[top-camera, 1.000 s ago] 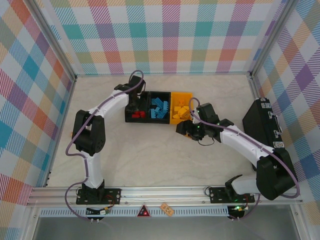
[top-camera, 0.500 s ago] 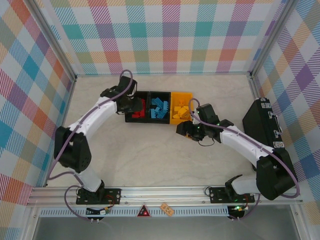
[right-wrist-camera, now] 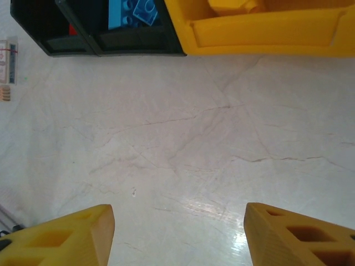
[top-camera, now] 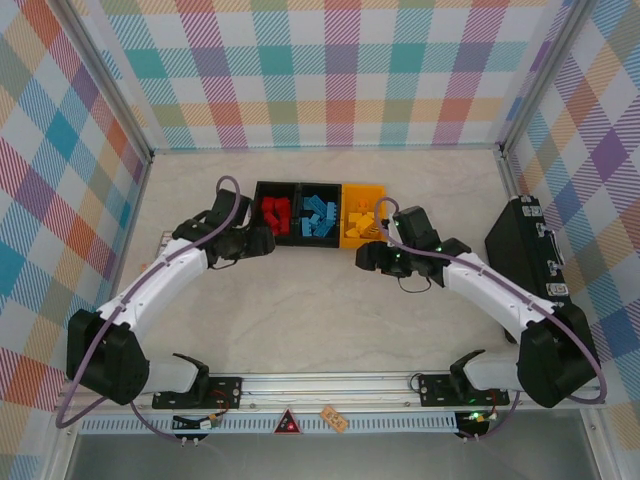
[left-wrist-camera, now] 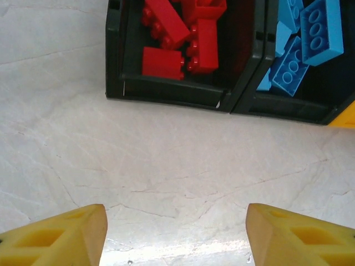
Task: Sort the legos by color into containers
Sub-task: Reset both arms
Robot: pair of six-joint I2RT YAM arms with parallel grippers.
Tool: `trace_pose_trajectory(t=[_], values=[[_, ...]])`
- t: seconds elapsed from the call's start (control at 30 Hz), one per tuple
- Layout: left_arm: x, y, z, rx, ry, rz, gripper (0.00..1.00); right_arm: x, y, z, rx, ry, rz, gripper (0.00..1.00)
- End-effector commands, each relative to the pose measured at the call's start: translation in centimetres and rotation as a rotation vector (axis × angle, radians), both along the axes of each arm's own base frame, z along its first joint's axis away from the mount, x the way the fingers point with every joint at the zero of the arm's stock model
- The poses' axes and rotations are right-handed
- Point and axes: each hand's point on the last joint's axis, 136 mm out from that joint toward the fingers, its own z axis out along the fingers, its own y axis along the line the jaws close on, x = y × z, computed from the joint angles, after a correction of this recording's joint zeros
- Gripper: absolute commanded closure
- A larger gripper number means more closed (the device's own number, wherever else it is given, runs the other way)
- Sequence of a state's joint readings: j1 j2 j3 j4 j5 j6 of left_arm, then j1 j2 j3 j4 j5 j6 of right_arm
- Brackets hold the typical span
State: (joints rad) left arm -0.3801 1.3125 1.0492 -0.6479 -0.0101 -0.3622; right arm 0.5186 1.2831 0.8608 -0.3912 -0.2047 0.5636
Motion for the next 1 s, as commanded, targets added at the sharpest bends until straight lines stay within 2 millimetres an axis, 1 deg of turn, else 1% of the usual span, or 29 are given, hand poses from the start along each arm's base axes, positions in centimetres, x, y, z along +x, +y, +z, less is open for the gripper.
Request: trace_pose_trajectory(t=[0.0, 0.03, 0.07, 0.1, 0.2, 0.3, 0.4, 0.47, 0.53, 0.63, 0.67, 0.73, 0.8, 0.87, 0.93, 0.97], values=[[0.0, 0.9, -0.1, -0.013, -0.025, 0.051, 0.27, 0.8, -0.7, 1.7, -0.055, -0.085, -0.001, 0.32], [-0.1, 1.2, -0.3, -0.001, -0.03, 0.065, 0.18, 1.0, -0.9, 1.9, -0.069, -0.094, -0.006, 0.06], [-0.1, 1.6, -0.4, 0.006, -0.036, 0.081, 0.04, 1.1, -1.2, 2.0, -0.083, -0.102, -0.013, 0.01], [-0.1, 2.2, -0.6, 0.02, -0.04, 0.104, 0.0, 1.3, -1.4, 2.1, -0.098, -0.11, -0.023, 0.01], [0.2, 3.4, -0.8, 0.046, -0.059, 0.15, 0.0, 2.0, -2.4, 2.7, -0.141, -0.156, -0.059, 0.01], [1.1, 5.2, -0.6, 0.111, -0.107, 0.212, 0.0, 3.0, -3.7, 3.7, -0.198, -0.228, -0.109, 0.01], [2.1, 6.9, 0.0, 0.182, -0.159, 0.275, 0.0, 4.5, -6.5, 4.3, -0.322, -0.311, -0.21, 0.01], [2.8, 8.0, 0.6, 0.251, -0.192, 0.304, 0.0, 5.4, -9.3, 4.4, -0.443, -0.352, -0.316, 0.01], [3.7, 8.6, 0.9, 0.3, -0.244, 0.301, 0.0, 6.0, -11.5, 4.4, -0.526, -0.389, -0.385, 0.01], [5.3, 9.1, 1.3, 0.334, -0.36, 0.299, 0.0, 7.0, -13.9, 3.9, -0.628, -0.501, -0.455, 0.01], [5.5, 9.7, 1.2, 0.348, -0.363, 0.317, 0.0, 7.2, -14.6, 3.8, -0.647, -0.524, -0.479, 0.01], [6.0, 11.0, 0.2, 0.402, -0.336, 0.327, 0.0, 7.4, -16.1, 3.6, -0.696, -0.547, -0.519, 0.01], [6.3, 12.4, -1.0, 0.457, -0.319, 0.335, 0.01, 7.8, -17.1, 3.3, -0.742, -0.554, -0.539, 0.01], [6.5, 13.2, -2.3, 0.466, -0.311, 0.319, 0.0, 8.1, -17.9, 2.8, -0.79, -0.561, -0.55, 0.01], [6.1, 14.8, -3.6, 0.465, -0.307, 0.378, 0.0, 8.4, -18.8, 2.0, -0.824, -0.56, -0.575, 0.01], [6.1, 15.2, -4.1, 0.443, -0.316, 0.392, 0.0, 8.5, -19.1, 1.5, -0.828, -0.561, -0.582, 0.01]])
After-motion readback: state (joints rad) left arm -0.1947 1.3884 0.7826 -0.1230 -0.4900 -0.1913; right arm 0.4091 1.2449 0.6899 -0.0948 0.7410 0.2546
